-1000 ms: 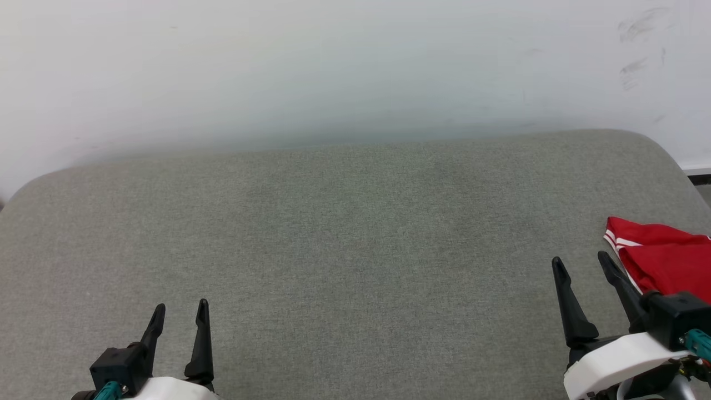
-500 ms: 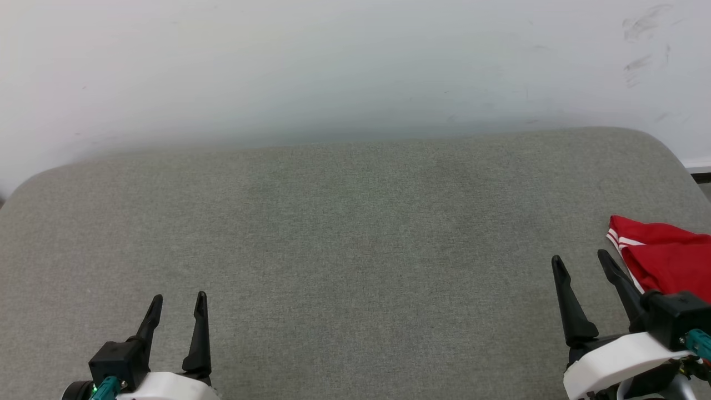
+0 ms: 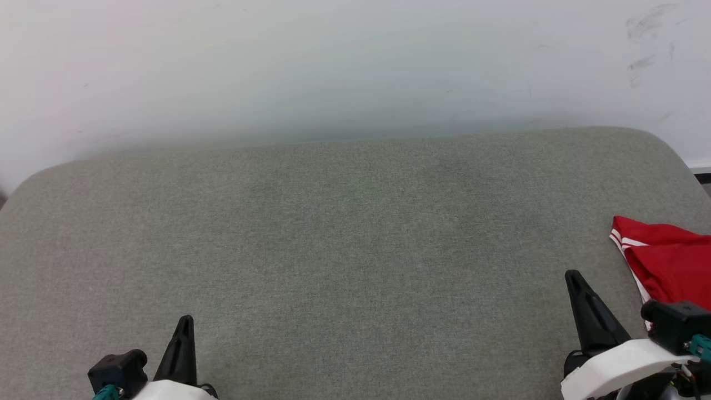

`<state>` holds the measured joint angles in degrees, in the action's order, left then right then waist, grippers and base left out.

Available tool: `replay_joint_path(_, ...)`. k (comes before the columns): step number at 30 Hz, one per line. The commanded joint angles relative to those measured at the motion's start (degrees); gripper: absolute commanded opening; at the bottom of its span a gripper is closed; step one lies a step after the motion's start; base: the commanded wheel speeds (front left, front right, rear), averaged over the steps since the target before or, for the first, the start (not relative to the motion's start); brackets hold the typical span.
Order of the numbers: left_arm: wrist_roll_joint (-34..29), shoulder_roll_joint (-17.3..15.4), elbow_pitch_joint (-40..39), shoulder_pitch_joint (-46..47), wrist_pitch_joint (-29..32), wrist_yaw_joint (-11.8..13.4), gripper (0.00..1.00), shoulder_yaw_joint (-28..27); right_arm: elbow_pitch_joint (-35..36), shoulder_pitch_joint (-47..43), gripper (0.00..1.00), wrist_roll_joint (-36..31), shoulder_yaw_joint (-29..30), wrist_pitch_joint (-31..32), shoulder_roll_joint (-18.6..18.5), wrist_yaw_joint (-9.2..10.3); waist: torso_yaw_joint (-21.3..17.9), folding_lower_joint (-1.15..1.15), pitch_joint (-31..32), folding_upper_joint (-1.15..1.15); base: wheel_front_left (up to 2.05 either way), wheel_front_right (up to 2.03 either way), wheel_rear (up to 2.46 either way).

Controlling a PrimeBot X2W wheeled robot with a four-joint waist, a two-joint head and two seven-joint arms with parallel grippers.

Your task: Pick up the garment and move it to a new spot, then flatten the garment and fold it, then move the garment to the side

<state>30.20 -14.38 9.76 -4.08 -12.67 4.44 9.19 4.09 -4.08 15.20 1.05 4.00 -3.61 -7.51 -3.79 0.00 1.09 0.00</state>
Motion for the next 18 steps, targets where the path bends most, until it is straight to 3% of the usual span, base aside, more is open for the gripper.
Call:
replay_joint_path(1, 2.2, -0.1, -0.6, 1.9, 0.6, -0.5, 0.0, -1.0, 0.2, 1.3, 0.0, 2.9, 0.2, -0.2, -0.2, 0.0, 0.0, 0.0, 0.0, 0.0, 0.0, 0.0, 0.0)
replay_joint_path(18, 15.8, 2.6, 0.5, 4.0, 4.9, -3.1, 0.0, -4.4, -4.0, 3.6, 0.0, 20.4, 0.8, -0.1, -0.5, 0.01, 0.6, 0.0, -0.2, 0.0, 0.0, 0.0, 0.0)
